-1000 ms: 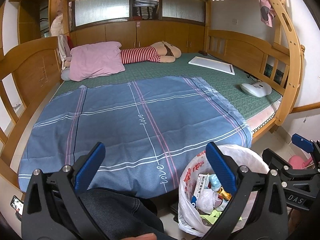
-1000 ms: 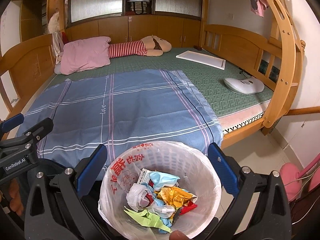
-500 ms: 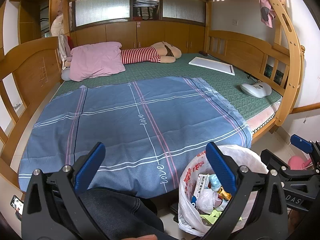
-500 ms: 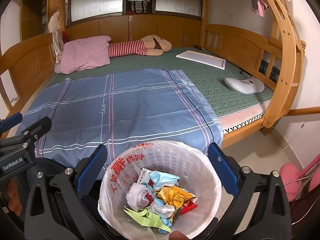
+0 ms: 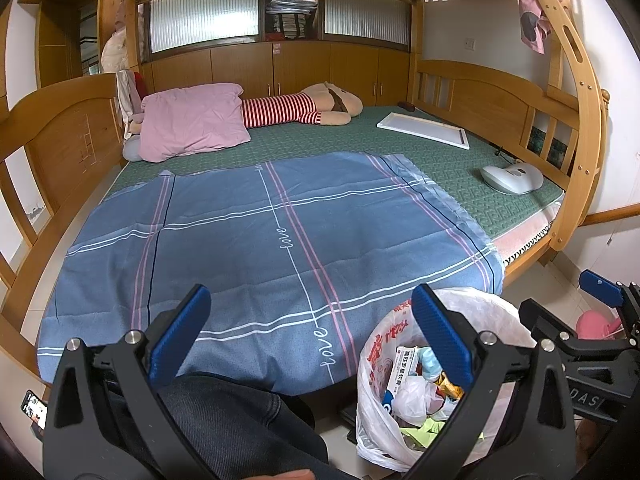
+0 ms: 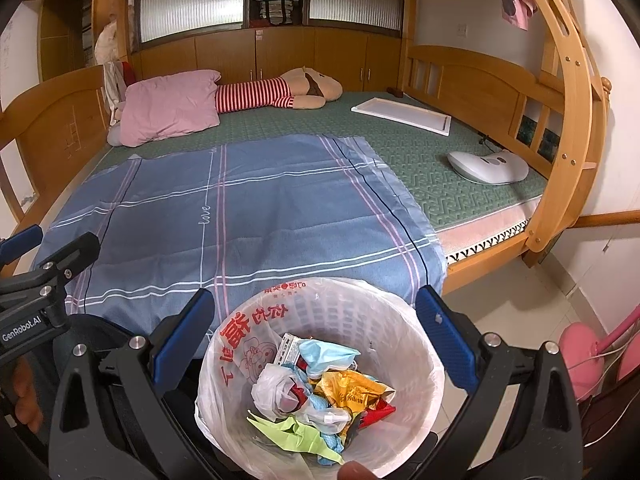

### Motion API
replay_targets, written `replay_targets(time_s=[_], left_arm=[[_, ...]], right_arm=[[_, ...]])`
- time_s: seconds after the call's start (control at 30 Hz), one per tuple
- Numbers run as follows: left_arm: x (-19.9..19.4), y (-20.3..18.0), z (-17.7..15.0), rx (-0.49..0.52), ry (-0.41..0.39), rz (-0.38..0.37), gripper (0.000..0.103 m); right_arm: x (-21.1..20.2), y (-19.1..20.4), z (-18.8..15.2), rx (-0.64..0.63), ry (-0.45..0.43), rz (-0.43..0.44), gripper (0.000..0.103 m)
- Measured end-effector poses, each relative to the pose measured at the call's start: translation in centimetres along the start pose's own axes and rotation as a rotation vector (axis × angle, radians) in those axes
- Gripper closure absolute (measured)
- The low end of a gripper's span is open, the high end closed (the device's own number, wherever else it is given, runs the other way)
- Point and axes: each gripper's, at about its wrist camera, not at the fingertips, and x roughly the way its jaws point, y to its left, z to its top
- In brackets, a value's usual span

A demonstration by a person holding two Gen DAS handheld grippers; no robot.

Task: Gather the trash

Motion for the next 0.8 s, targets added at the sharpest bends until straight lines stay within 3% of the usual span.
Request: replay_targets(time_s=[0.8], left_arm=[[0.44,0.24,-0.94,0.0,0.012,-0.004,0.003]], right_arm=[[0.55,-0.33,-0.41,0.004,0.015,-0.001,0.005]])
